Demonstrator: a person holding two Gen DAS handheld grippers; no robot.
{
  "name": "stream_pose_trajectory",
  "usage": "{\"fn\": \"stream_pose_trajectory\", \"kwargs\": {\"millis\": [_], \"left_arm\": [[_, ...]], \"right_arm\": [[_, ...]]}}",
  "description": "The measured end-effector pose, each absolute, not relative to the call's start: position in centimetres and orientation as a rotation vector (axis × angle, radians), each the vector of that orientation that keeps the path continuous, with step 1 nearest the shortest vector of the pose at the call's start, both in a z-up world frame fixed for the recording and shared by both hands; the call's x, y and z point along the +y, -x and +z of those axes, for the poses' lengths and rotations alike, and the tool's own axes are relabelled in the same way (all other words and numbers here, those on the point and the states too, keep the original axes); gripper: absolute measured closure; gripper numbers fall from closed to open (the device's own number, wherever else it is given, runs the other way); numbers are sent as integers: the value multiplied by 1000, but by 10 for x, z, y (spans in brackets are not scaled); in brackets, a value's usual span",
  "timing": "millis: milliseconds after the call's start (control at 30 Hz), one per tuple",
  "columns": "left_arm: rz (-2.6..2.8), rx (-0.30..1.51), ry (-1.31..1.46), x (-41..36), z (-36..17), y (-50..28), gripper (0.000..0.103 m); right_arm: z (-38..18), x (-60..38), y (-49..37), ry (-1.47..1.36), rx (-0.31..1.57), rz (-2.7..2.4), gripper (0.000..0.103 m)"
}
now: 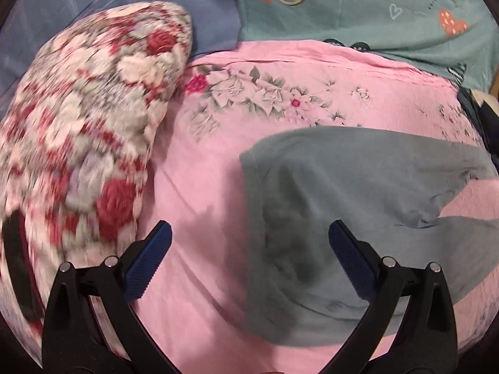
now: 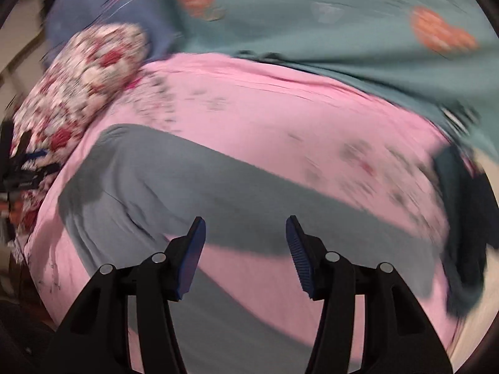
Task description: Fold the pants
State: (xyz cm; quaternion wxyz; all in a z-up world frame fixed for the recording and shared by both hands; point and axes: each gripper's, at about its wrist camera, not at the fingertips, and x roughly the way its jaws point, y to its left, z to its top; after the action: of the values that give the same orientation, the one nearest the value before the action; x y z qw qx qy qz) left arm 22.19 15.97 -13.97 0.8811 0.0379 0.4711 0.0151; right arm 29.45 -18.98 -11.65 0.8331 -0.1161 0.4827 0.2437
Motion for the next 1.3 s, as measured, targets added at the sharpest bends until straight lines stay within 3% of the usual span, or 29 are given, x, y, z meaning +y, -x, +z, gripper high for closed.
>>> {"fn": "stream_pose_trajectory", "kwargs": {"millis": [167, 300, 333, 500, 800, 833, 867, 900, 933, 1000, 1100, 1300], "left_arm": [[-164, 999, -127, 180, -146, -273, 2], [-271, 991, -219, 178, -154, -305, 4], [-290, 997, -242, 176, -159, -313, 6], [-397, 1071, -272, 174, -181, -348, 34], [-626, 1176, -333, 154, -200, -377, 37], [-643, 1191, -341, 152, -202, -379, 40], [-660, 1209, -343, 151, -205, -382, 53], [-674, 1228, -348, 149, -208, -384, 72], [-683, 1248, -360, 147, -212, -385, 79], [-689, 1245, -391, 144, -214, -384, 85], [-701, 1236, -413, 140, -210, -380, 92], [-679, 1203, -436, 141, -192, -377, 93]], "right_arm": [[-155, -97, -363, 395, 1163, 573, 49], [-175, -75, -377, 468, 1218, 613, 49], [-182, -74, -383, 482, 1242, 618, 49], [-198, -79, -396, 550, 1302, 645, 49], [-218, -101, -420, 616, 1399, 756, 63], [-217, -102, -422, 619, 1397, 777, 64], [-216, -106, -423, 630, 1394, 786, 66], [-215, -107, -424, 643, 1388, 788, 74], [-213, -111, -426, 665, 1377, 782, 86], [-213, -114, -424, 698, 1365, 786, 101], [-208, -116, -417, 737, 1332, 797, 102], [-179, -124, -407, 707, 1260, 793, 103]]}}
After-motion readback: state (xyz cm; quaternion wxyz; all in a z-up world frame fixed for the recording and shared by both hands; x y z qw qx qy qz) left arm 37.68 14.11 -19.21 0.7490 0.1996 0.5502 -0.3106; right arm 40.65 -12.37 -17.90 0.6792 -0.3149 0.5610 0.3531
